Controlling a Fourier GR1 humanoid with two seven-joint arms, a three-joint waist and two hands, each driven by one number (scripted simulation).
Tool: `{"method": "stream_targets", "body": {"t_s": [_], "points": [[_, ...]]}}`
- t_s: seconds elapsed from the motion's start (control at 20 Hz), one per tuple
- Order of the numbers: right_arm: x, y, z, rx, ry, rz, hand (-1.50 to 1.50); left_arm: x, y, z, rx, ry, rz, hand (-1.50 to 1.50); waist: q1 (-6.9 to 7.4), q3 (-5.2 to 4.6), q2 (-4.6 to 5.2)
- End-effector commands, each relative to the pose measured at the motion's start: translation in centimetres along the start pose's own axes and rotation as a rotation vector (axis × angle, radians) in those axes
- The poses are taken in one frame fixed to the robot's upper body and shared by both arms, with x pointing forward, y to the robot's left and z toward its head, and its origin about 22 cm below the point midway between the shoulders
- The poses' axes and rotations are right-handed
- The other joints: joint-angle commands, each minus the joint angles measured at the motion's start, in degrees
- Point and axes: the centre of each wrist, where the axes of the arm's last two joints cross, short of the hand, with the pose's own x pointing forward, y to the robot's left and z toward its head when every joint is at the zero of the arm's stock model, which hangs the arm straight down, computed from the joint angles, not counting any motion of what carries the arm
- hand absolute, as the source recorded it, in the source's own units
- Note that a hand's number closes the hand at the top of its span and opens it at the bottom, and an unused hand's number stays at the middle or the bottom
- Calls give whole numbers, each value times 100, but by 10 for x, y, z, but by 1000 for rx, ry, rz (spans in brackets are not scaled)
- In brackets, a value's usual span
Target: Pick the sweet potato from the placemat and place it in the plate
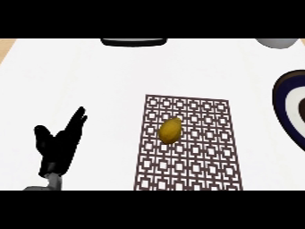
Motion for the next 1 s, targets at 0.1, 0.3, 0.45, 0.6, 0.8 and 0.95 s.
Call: {"method": "stream_targets", "body": {"t_s": [0.1,0.3,0.45,0.6,0.8,0.95], "points": [[-8,2,-12,60,-37,-116,-150,-18,5,3,-15,53,-1,0,42,-12,45],[-11,-13,-11,-23,-108,-286,-150,-16,12,9,3,66,6,0,-18,-14,13],[-1,-19,-10,-81,-69,-402,-150,-9,6,-6,5,27,13,0,-46,-21,37],[-14,-32,-4,-74,-43,-458,-150,-11,2,-5,0,57,8,0,-91,-25,14],[-40,-66,21,19,-18,-530,-150,-22,1,13,3,50,6,0,-105,-32,-18],[-46,-88,29,108,-35,-579,-150,-15,-2,1,11,66,25,0,-145,-25,-14]]}}
